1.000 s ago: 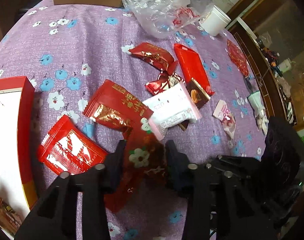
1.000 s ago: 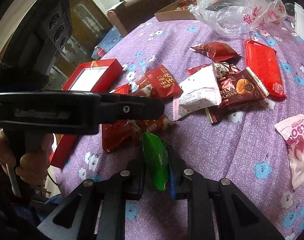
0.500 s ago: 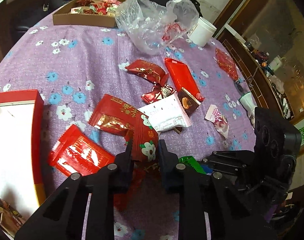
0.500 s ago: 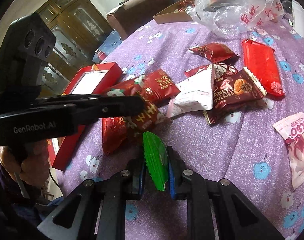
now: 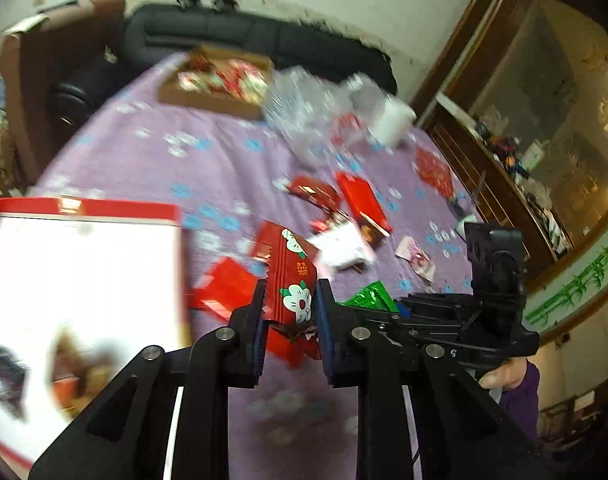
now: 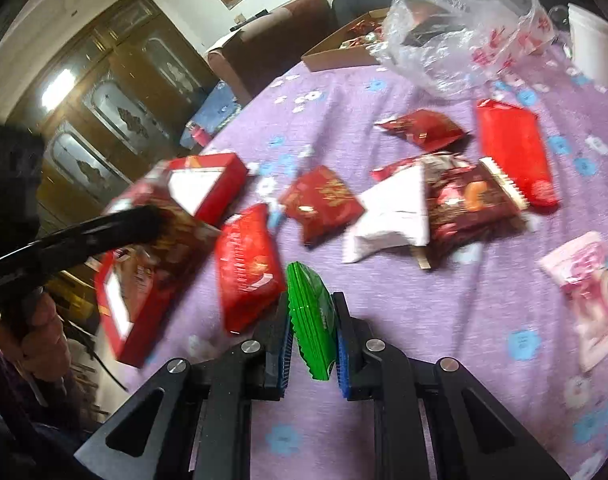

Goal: Organize snacks
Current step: 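Carry both packets over the tray and open both grippers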

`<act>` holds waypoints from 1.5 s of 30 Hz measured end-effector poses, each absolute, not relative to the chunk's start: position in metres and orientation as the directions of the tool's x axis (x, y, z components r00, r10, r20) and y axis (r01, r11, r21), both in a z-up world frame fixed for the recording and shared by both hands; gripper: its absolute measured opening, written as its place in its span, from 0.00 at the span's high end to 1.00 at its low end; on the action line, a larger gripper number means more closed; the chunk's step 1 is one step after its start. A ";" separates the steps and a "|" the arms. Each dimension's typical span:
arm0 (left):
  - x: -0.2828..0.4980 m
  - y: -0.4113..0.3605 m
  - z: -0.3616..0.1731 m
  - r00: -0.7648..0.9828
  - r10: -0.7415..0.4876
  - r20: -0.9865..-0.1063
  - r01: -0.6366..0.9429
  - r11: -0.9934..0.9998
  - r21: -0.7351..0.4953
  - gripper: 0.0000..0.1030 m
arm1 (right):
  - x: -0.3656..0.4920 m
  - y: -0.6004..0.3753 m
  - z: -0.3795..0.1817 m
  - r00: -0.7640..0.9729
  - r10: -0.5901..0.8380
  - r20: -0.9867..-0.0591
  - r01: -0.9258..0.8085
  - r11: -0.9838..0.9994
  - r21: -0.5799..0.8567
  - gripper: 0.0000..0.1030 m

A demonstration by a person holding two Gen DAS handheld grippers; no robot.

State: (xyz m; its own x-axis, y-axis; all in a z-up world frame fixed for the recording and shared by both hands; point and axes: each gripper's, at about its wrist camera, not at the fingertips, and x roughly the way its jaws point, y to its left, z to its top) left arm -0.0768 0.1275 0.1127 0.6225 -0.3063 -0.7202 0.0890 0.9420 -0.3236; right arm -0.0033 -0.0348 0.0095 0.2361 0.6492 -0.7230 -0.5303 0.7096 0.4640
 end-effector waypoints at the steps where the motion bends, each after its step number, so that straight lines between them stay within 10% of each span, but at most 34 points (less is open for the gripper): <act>1: -0.086 0.140 0.117 0.645 -0.279 -0.712 0.070 0.949 -0.309 0.81 | -0.006 -0.026 0.012 0.234 0.653 -0.720 -0.533 0.705 0.467 0.83; 13: -0.162 0.260 0.096 0.690 0.026 -0.723 -0.223 0.958 -0.179 0.81 | -0.048 0.112 0.042 0.104 0.762 -0.640 -0.667 0.531 0.523 0.83; 34: -0.141 0.260 0.066 0.649 0.267 -0.712 -0.295 0.951 0.087 0.79 | -0.032 0.204 0.035 0.141 0.759 -0.635 -0.736 0.509 0.446 0.83; 37: -0.137 0.259 0.071 0.632 0.339 -0.697 -0.339 0.929 0.145 0.68 | -0.020 0.192 0.034 0.194 0.773 -0.603 -0.722 0.529 0.446 0.80; 41: -0.143 0.255 0.088 0.628 0.523 -0.576 -0.455 0.848 0.273 0.16 | -0.008 0.176 0.027 0.266 0.727 -0.634 -0.691 0.602 0.400 0.64; 45: -0.151 0.243 0.100 0.624 0.633 -0.458 -0.512 0.774 0.372 0.15 | -0.004 0.159 0.040 0.297 0.775 -0.557 -0.667 0.586 0.460 0.43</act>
